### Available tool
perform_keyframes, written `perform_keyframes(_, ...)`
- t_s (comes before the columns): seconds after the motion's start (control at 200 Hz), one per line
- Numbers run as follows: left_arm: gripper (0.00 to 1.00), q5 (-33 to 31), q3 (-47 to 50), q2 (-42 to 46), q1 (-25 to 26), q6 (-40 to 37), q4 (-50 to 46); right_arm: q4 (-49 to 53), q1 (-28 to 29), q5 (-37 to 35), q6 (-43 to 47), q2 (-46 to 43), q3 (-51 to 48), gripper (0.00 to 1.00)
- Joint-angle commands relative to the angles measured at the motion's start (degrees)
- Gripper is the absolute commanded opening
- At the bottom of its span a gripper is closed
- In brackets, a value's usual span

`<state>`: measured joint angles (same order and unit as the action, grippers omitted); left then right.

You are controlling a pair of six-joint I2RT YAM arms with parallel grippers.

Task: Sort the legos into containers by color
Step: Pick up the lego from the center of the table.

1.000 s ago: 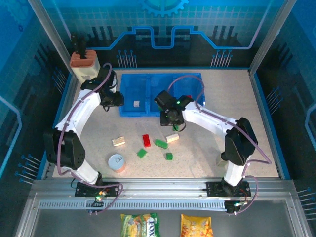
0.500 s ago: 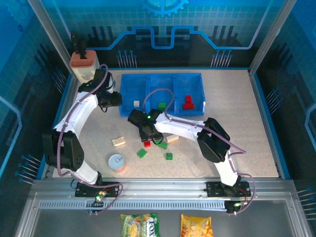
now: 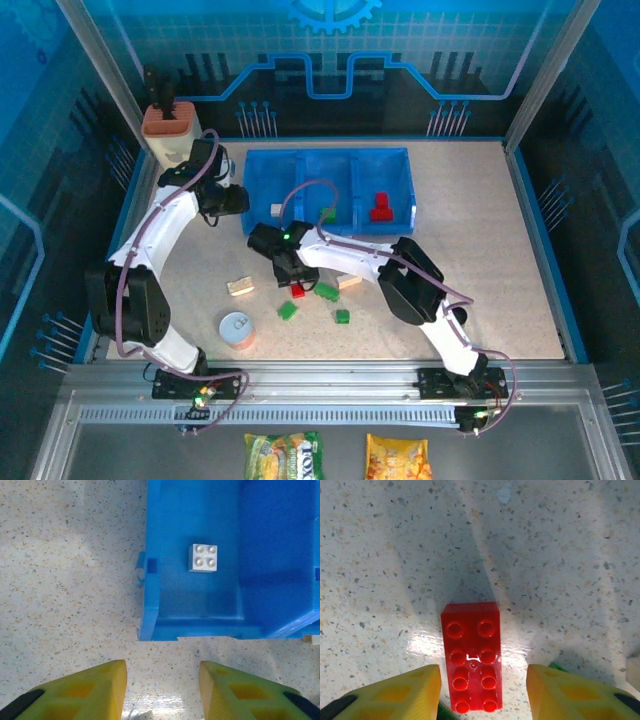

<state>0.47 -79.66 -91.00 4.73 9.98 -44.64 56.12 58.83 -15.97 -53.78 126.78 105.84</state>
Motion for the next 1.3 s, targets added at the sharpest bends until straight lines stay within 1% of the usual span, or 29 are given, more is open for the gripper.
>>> perform_keyframes(0.0, 0.43, 2.1, 0.6, 1.5, -0.8, -0.4, 0.3, 2.7, 1.0, -0.3, 0.1, 1.8, 1.9, 0.51)
perform_keyframes(0.29, 0.43, 2.5, 0.7, 1.5, -1.0, -0.4, 0.3, 2.4, 1.2, 1.0, 0.2, 4.3, 2.7, 0.51)
perform_keyframes(0.5, 0.43, 2.9, 0.8, 1.5, -1.1, -0.3, 0.2, 2.1, 1.5, 1.1, 0.0, 5.2, 2.7, 0.47)
perform_keyframes(0.935, 0.43, 2.8, 0.8, 1.6, -1.0, -0.4, 0.1, 2.2, 1.7, -0.3, 0.0, 3.6, 2.1, 0.37)
perform_keyframes(1.051, 0.43, 2.7, 0.8, 1.5, -1.0, -0.4, 0.2, 2.3, 1.7, -0.5, 0.5, 3.1, 2.3, 0.3)
perform_keyframes(1.291, 0.43, 2.6, 0.6, 1.2, -1.0, -0.3, -0.1, 2.6, 1.6, -0.8, 2.1, 1.6, 3.4, 0.29)
